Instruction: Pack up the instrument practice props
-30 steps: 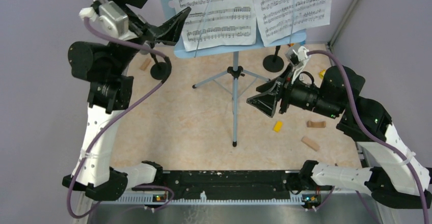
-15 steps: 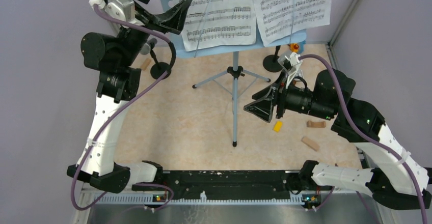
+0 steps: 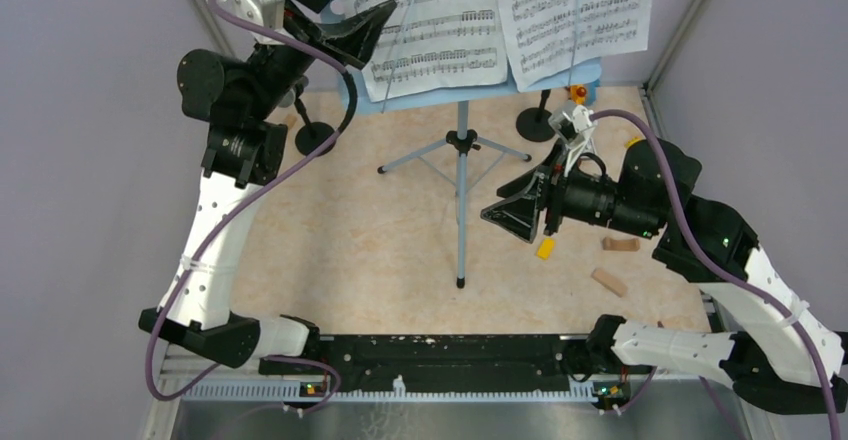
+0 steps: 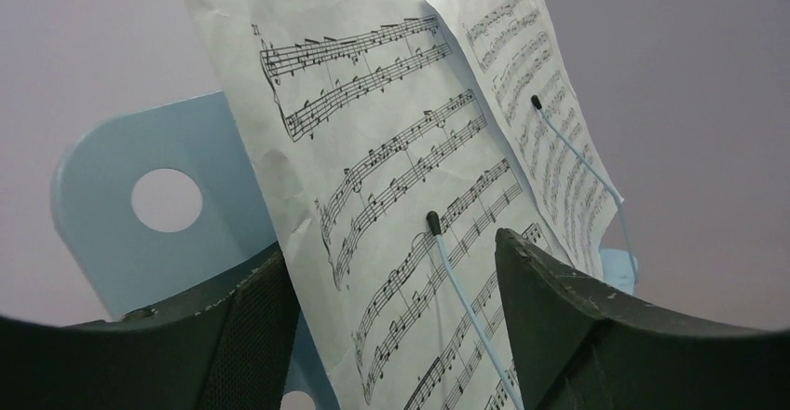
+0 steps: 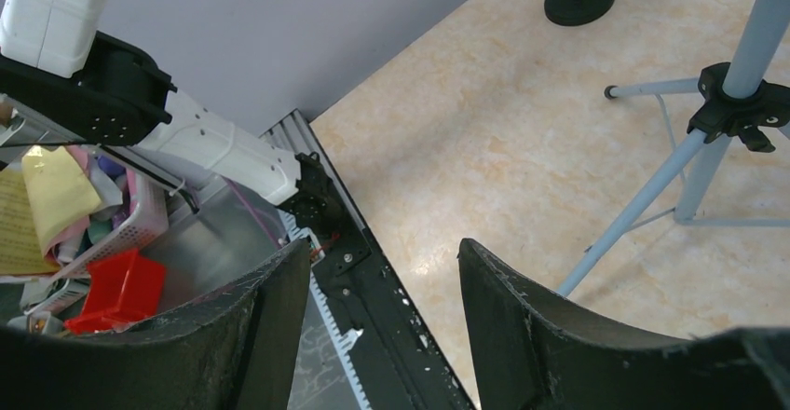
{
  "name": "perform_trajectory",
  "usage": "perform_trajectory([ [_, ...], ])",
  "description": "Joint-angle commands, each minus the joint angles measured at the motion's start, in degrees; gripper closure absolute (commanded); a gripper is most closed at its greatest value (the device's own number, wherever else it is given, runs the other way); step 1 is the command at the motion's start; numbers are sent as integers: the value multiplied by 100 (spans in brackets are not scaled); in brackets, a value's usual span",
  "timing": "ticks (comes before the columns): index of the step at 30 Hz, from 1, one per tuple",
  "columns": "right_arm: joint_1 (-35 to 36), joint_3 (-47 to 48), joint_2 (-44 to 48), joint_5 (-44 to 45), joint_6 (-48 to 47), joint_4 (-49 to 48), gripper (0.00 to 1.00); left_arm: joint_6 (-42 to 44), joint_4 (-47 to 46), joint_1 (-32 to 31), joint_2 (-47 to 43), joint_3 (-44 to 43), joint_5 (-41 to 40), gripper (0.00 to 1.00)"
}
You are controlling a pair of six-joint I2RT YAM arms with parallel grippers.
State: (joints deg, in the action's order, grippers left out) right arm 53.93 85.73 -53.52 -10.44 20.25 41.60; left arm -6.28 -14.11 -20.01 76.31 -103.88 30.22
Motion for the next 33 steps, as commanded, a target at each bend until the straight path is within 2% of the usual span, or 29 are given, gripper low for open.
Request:
perform_trajectory([
  [1, -24, -10, 97, 37, 76, -168, 41, -220, -64, -6, 15, -130, 300, 24],
  [5, -23, 56, 71, 83, 84, -208, 41, -238, -31, -12, -10, -59, 253, 41],
  [9, -23, 217, -53, 122, 114, -365, 42, -243, -24, -12, -52, -19, 150, 43],
  [11, -23, 411, -187, 165, 128, -504, 44, -233, 24, -7, -55, -47, 107, 47],
  [16, -23, 809, -472, 474, 286, -1254, 44, -297, 177, -11, -24, -82, 30, 68],
  [23, -25, 1161, -951, 1345, 801, -2586, 44, -439, 372, -12, -35, -88, -203, 98],
  [28, -22, 1364, -1328, 2044, 1459, -3108, 45, -475, 506, -12, -110, -48, -581, 100],
  [33, -23, 1646, -1852, 1949, 1856, -3474, 44, -540, 514, -12, -128, -27, -654, 100],
])
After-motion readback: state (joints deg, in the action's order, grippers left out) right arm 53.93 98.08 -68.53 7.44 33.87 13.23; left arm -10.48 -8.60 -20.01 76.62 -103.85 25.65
